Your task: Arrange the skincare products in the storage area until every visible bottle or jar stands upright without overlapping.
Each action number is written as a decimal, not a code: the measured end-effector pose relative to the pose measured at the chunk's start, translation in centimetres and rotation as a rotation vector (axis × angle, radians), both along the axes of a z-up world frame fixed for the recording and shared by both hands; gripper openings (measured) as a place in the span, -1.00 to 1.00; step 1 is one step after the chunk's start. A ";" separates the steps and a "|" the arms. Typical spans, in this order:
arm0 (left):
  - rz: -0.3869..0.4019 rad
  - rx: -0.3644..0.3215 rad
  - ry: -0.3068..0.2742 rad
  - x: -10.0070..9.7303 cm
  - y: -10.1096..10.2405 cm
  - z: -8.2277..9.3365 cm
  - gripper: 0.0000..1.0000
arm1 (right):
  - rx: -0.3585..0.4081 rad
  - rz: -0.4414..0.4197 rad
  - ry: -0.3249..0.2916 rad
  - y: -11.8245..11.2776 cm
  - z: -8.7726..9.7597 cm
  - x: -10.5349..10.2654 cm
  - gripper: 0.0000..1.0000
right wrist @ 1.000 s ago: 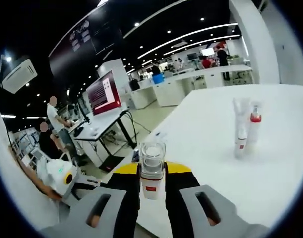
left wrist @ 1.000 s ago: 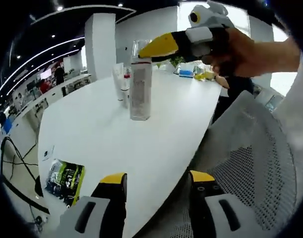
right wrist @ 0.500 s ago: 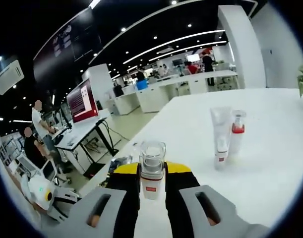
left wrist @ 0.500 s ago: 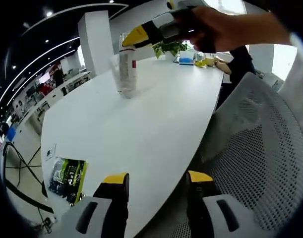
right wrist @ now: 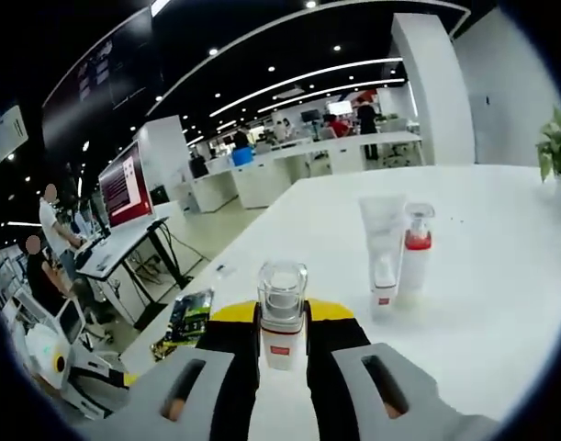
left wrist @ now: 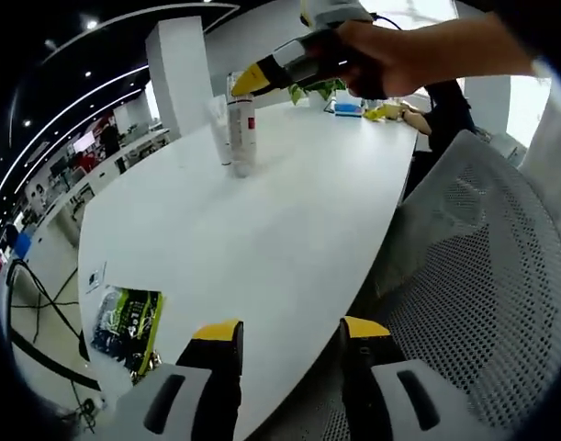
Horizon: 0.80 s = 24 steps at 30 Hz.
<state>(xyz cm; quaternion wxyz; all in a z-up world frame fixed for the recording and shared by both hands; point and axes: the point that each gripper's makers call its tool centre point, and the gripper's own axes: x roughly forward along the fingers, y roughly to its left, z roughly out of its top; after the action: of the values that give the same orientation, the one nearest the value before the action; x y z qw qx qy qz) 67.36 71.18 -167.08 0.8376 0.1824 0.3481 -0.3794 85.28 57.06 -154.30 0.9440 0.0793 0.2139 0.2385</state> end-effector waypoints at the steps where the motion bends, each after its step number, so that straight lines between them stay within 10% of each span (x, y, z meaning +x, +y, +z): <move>1: 0.000 0.001 0.001 0.0 0.0 0.0 -0.14 | -0.001 -0.002 -0.001 -0.1 0.0 0.1 -0.69; 24: 0.016 0.026 0.021 -0.1 0.4 -0.6 -0.20 | -0.100 -0.035 -0.018 -3.3 -0.7 1.8 -0.69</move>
<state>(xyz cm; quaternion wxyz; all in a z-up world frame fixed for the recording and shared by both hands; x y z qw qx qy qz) 67.26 71.53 -167.72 0.8344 0.1866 0.3634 -0.3701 87.12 53.76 -154.97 0.9526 0.0335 0.2156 0.2119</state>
